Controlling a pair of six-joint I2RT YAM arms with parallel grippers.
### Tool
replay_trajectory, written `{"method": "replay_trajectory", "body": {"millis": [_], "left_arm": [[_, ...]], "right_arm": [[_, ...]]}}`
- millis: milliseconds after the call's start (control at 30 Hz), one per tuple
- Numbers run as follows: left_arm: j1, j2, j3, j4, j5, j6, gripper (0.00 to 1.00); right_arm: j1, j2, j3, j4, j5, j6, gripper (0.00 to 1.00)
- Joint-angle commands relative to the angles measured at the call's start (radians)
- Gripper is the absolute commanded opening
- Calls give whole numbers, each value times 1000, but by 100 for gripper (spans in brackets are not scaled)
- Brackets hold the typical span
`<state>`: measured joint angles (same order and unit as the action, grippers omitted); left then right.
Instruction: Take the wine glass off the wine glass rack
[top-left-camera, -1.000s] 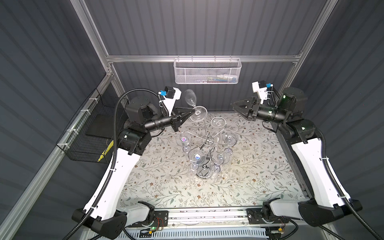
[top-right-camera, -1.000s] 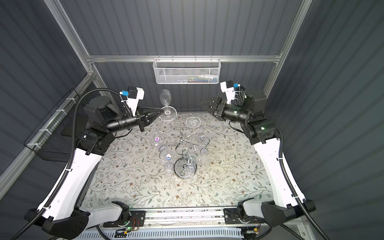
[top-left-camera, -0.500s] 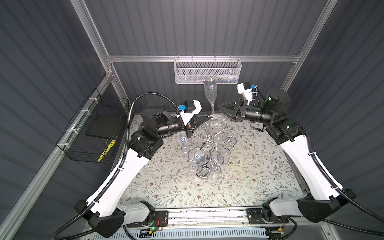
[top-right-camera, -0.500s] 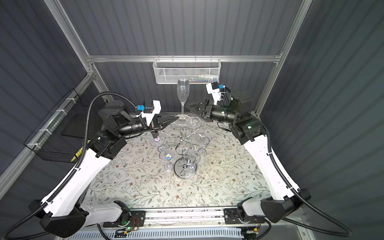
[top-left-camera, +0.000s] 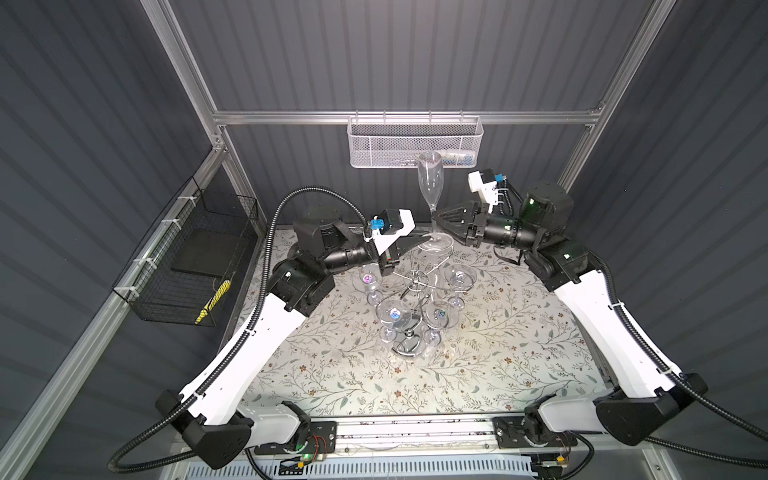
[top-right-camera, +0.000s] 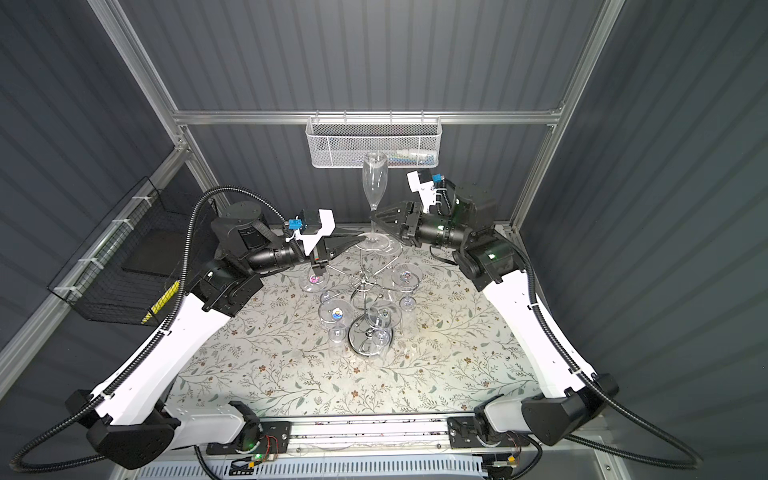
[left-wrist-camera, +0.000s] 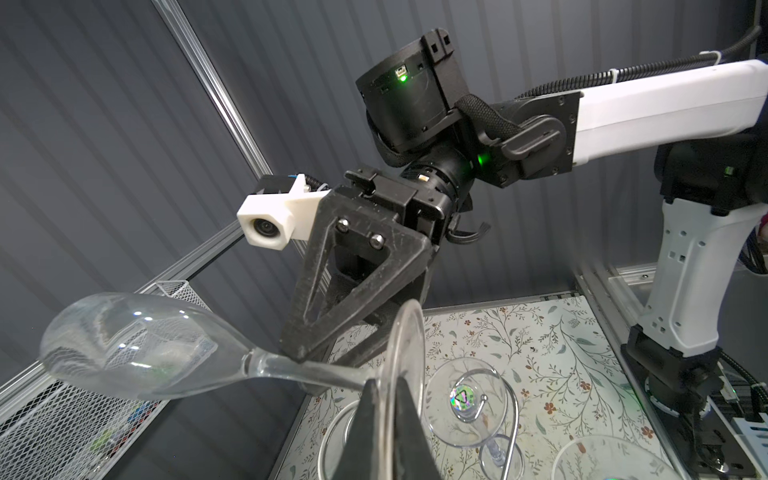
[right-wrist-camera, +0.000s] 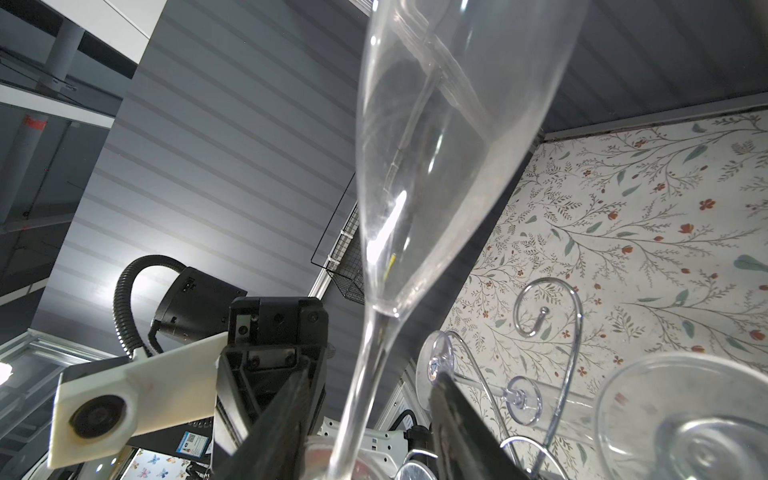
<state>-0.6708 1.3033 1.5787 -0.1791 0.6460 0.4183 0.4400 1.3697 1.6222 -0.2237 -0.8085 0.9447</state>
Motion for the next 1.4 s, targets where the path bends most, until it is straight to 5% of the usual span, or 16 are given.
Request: {"method": "replay_trajectory", "body": {"millis": [0, 167, 500, 600, 833, 1000, 1367], "left_arm": [[-20, -4, 19, 28, -8, 58, 0], [-32, 5, 32, 1, -13, 71, 0], [-42, -5, 21, 19, -37, 46, 0], [-44, -29, -19, 81, -70, -2, 29], [-42, -76, -63, 196, -202, -243, 76], [-42, -31, 17, 182, -285, -490, 81], [-41, 94, 75, 356, -38, -848, 86]], "right_arm": [[9, 2, -13, 43, -14, 8, 47], [10, -4, -16, 58, -14, 12, 37], [11, -12, -20, 51, -18, 5, 0], [9, -19, -10, 32, -8, -24, 0], [-3, -35, 173, -303, 172, -343, 0], [-5, -73, 243, -443, 373, -615, 0], [2, -244, 27, -363, 562, -977, 0]]}}
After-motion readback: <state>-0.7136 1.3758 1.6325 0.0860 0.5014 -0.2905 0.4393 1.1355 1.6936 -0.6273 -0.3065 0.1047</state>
